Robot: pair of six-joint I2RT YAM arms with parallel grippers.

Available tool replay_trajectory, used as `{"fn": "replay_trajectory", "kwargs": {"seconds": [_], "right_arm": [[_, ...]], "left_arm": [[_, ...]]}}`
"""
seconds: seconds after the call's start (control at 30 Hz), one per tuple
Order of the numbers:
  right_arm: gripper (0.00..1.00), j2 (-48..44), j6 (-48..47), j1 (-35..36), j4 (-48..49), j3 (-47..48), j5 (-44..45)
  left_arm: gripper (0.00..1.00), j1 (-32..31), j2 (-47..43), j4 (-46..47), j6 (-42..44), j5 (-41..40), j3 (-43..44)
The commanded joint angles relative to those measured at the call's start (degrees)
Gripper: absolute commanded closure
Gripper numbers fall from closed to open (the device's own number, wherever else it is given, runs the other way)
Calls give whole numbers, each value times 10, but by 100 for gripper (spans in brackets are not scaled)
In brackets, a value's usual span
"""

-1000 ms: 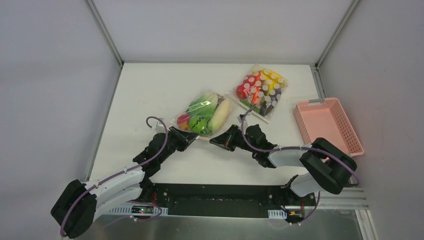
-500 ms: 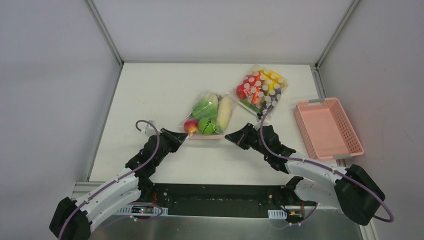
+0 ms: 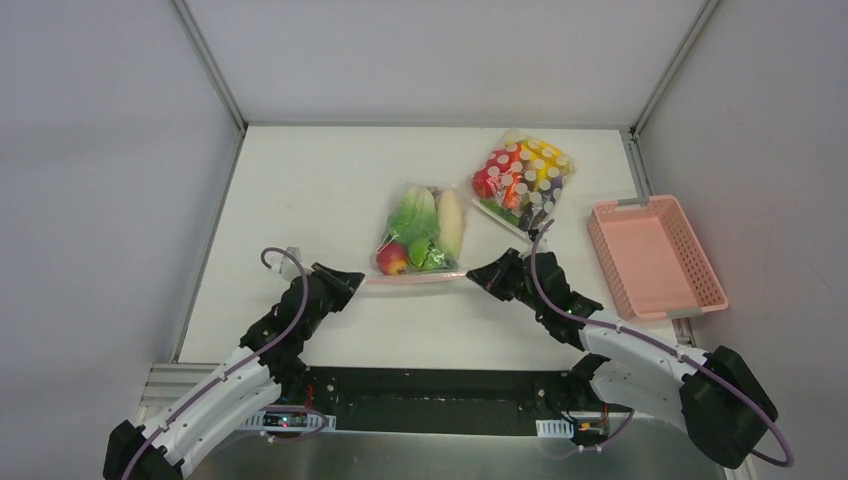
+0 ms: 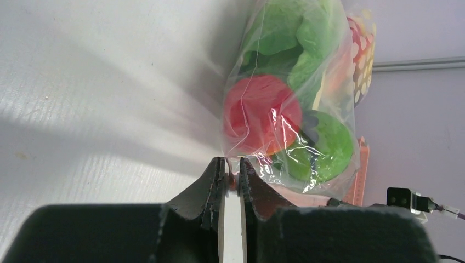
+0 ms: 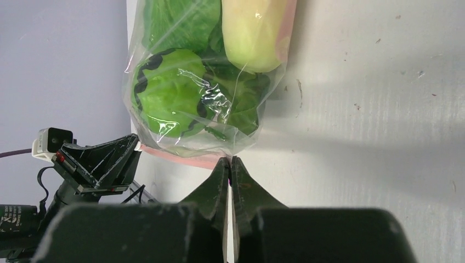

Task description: Open the zip-top bag and remove the fake food

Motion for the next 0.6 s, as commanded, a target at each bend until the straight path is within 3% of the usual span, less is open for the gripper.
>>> {"fn": "replay_trajectory", "kwargs": {"seconds": [0.0,0.13,0.23,0.37,0.5,0.57], "right_arm": [[100,-6,-42,-28,-35,11,55],[97,-1,-63,-33,-70,38,50],[65,-8,-87,-33,-110,65,45],[33,-18,-126,-34,-179,107,49],[24,-17,-164,-34,-253,152,51],[21,-11,-184,-34,-283,174,47]], "left_arm": [[93,11,-19,-71,47,-57,3],[63,11,-32,-111,97,-52,36],[47,11,-30,-151,169,-49,84],[38,11,3,-203,265,-37,169],[37,11,61,-208,346,37,248],[29,11,94,-200,385,97,277]]}}
